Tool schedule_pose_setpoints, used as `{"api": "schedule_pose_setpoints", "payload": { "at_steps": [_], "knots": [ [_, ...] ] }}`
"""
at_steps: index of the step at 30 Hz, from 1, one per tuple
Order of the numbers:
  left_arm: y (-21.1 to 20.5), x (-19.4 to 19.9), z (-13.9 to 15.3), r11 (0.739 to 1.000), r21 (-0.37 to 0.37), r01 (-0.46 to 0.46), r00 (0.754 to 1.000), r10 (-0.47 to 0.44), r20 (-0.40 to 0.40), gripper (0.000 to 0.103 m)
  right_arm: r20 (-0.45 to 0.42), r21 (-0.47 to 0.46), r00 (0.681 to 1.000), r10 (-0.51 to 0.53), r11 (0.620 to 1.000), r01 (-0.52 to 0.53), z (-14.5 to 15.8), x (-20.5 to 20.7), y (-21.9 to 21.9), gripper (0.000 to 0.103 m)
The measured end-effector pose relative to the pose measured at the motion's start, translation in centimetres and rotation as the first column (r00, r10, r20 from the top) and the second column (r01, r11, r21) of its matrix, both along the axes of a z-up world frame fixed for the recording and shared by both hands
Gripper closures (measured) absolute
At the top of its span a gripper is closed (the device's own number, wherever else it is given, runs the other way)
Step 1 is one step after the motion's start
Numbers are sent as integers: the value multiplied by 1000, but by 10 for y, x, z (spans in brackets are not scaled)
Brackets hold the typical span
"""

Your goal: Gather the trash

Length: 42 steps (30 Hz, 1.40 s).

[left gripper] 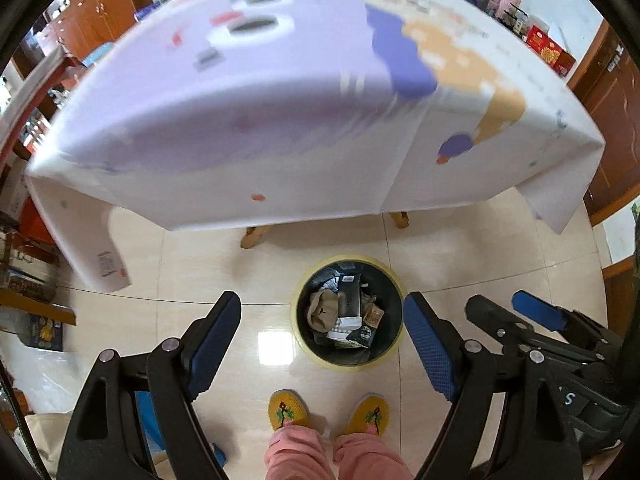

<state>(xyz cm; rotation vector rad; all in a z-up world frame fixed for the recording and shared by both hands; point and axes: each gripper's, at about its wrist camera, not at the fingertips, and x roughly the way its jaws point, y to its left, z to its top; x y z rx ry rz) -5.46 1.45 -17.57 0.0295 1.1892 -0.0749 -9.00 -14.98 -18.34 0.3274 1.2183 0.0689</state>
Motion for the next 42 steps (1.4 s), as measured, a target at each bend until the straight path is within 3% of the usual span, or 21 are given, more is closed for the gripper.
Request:
{"api": "schedule_pose_setpoints", "payload": {
  "at_steps": [7,15,29,42],
  "knots": [
    [5,-16,71,999,31,-20,998,18,62,21,56,-27,998,43,999,-41,78,-10,7,33],
    [0,-26,135,999,15,-29,995,27,100,21,113,-61,989,93,994,-87,137,-10,7,33],
    [-15,-26,178,998,3,-63,977,61,202,21,228,-64,969,91,995,-78,200,-14,1,33],
    [-19,-27,197,996,-29,-82,966,87,243,21,287,-77,953,95,994,-75,224,-12,-1,33]
  ]
}}
